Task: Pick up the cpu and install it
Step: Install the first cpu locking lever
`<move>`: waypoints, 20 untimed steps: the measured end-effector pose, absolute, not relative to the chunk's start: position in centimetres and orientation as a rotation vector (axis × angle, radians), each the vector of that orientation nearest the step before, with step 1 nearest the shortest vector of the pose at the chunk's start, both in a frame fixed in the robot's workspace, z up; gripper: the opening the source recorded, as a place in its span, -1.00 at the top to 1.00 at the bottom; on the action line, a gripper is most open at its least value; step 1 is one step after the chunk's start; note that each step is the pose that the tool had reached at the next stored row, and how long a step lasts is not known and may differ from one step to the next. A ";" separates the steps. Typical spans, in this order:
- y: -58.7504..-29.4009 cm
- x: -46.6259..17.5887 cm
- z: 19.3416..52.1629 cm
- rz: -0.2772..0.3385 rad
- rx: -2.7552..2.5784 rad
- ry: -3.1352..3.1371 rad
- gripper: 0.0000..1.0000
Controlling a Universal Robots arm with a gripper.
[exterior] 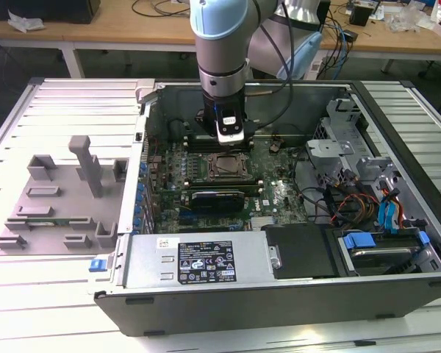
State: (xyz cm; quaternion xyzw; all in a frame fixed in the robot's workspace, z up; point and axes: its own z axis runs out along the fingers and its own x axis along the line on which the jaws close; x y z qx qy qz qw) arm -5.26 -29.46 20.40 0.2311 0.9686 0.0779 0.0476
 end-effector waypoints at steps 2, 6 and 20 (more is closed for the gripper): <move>-29.5 -5.3 20.3 0.237 0.705 2.954 0.79; -29.4 -5.2 20.2 0.235 0.705 2.954 0.79; -29.5 -5.1 20.4 0.220 0.703 2.953 0.79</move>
